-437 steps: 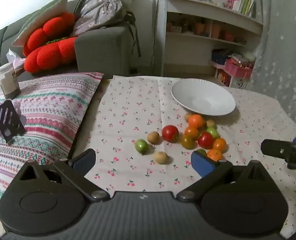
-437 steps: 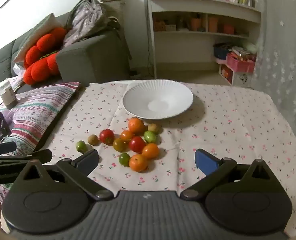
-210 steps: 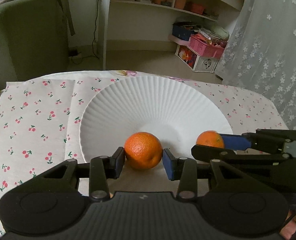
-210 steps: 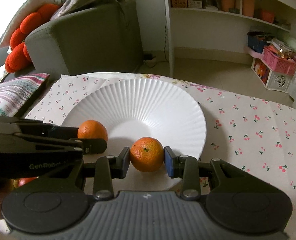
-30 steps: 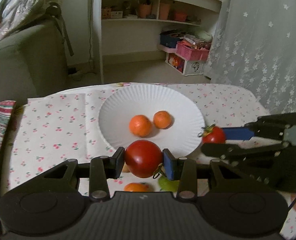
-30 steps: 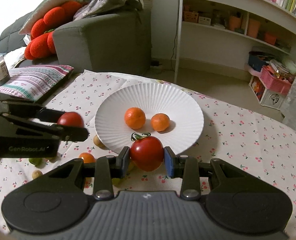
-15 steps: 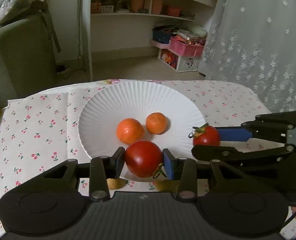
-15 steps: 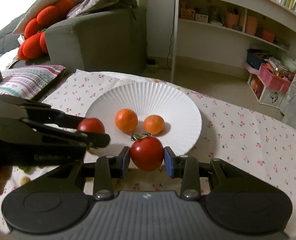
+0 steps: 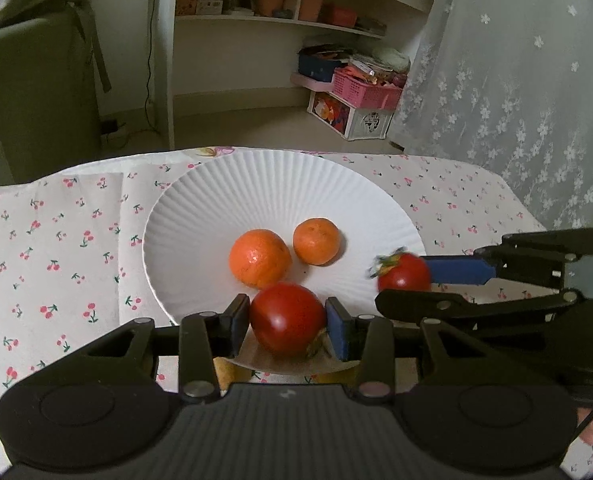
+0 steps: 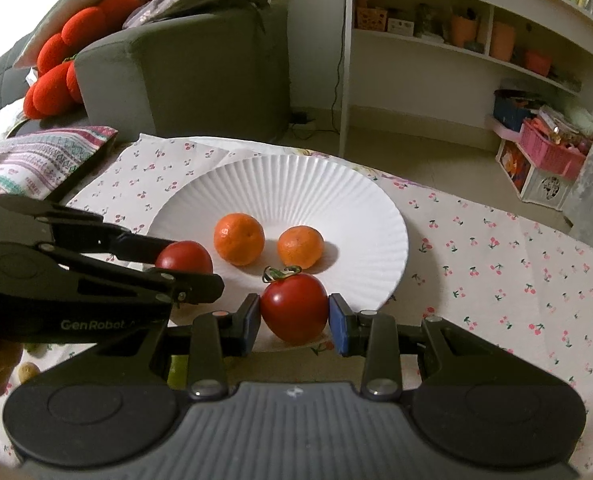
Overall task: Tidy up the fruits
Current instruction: 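Carry both red tomatoes onto the plate beside the mandarins and open both tools, then withdraw both tools from the plate toward the remaining fruits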
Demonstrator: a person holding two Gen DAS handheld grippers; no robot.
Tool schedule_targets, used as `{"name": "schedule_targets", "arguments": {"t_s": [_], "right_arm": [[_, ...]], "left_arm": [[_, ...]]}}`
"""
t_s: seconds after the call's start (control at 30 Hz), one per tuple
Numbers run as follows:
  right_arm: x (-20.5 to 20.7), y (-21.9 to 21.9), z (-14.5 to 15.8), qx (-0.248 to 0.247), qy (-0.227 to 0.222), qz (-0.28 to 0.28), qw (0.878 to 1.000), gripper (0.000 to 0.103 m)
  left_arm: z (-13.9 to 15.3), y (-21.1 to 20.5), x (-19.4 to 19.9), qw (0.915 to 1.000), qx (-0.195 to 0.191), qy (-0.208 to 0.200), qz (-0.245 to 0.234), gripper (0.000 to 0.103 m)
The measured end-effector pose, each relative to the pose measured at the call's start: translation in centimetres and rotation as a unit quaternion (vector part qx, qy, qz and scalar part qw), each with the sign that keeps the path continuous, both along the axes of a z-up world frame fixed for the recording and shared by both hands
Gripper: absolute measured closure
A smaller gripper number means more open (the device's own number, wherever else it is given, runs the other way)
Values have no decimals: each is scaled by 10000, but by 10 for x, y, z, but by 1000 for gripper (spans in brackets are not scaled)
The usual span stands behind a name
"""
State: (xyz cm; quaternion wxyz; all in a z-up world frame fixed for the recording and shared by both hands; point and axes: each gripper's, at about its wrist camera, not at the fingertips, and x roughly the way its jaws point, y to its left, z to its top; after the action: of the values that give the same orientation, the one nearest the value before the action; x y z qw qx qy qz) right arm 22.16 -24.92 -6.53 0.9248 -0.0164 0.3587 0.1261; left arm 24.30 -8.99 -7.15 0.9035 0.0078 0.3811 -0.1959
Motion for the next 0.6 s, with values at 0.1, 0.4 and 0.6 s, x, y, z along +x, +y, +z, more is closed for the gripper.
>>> {"name": "schedule_targets", "arguments": {"t_s": [0.1,0.4,0.6], "right_arm": [[-2,2,4,19,-75,-1,10000,68],[-10,-7,17,170,-66,-143,9997,67],[-23,-6,36,341,-82,-131,9993,56]], "left_arm": [[5,5,-3,9999,-56,-91,3,81],[32,41,-16,9979,-508,-123,381,66],[50,61,-37,9954,-413,-198,841,62]]}}
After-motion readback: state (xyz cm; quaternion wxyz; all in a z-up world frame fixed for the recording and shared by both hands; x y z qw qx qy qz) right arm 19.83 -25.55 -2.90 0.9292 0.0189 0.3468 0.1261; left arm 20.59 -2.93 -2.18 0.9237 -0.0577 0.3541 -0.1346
